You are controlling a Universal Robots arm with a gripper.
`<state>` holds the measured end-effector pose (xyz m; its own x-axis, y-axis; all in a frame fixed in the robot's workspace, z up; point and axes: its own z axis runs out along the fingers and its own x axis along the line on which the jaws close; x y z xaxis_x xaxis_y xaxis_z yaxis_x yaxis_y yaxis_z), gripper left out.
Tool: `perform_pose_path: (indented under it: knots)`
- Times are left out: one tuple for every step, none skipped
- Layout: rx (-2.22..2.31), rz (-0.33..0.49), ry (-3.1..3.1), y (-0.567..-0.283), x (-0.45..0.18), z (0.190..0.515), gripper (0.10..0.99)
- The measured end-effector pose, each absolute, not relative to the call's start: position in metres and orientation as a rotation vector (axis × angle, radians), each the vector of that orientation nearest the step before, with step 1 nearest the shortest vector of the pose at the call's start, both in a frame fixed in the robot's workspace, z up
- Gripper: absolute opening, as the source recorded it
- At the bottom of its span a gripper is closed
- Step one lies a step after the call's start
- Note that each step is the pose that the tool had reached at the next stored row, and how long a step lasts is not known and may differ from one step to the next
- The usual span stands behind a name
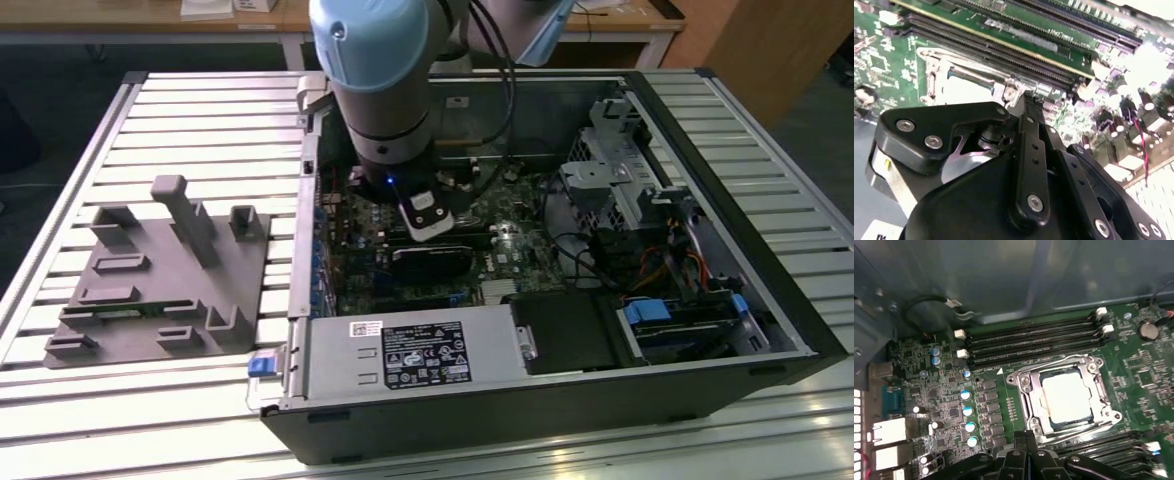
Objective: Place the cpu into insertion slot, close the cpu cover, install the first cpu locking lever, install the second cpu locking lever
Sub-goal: 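Install the second cpu locking lever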
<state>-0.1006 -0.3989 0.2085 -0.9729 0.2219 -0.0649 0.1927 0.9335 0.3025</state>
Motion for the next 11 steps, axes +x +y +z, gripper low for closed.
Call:
perform_pose_path:
  knots:
    - [0.321,0.449,2.993,-0.399,-0.100,0.211,0.106]
    - [0.321,0.440,2.993,-0.399,-0.100,0.212,0.106]
    - [0.320,0.426,2.994,-0.399,-0.099,0.213,0.106]
    - [0.319,0.408,2.996,-0.399,-0.098,0.214,0.106]
    - [0.319,0.386,2.997,-0.399,-0.096,0.215,0.106]
    - [0.318,0.364,2.998,-0.399,-0.093,0.215,0.106]
    - [0.319,0.348,2.999,-0.399,-0.091,0.215,0.106]
    - [0.319,0.339,2.999,-0.399,-0.088,0.215,0.106]
    - [0.319,0.333,3.000,-0.399,-0.085,0.215,0.106]
    - [0.319,0.329,3.000,-0.398,-0.082,0.215,0.106]
    - [0.318,0.327,3.000,-0.398,-0.079,0.215,0.106]
